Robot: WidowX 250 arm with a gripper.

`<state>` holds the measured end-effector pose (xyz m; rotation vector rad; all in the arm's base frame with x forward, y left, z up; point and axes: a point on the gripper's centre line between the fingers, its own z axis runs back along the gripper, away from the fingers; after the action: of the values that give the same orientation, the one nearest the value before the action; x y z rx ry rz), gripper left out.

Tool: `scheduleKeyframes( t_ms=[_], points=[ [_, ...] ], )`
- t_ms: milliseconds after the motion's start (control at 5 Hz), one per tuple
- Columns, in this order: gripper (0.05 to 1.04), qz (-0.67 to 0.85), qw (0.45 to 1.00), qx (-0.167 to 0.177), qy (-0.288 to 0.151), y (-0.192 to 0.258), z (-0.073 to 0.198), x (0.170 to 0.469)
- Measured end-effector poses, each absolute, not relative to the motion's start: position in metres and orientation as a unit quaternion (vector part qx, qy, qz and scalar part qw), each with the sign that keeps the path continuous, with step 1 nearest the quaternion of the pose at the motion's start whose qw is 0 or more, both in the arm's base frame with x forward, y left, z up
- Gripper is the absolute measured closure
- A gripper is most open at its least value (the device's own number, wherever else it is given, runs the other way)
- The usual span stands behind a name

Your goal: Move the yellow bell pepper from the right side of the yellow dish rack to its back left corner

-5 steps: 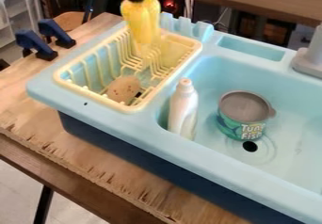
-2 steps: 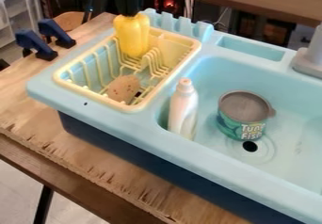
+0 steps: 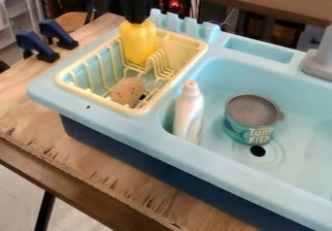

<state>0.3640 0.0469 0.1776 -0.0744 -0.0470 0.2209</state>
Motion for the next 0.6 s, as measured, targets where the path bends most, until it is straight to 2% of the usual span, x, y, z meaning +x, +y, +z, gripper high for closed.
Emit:
scheduleKeyframes(
  t_ms=[200, 600],
  points=[
    [0.73, 0.118, 0.992, -0.034, -0.019, 0.0465, 0.1744, 0.3627],
    [0.13, 0.118, 0.991, -0.05, -0.021, 0.0443, 0.1745, 0.3602]
  ],
)
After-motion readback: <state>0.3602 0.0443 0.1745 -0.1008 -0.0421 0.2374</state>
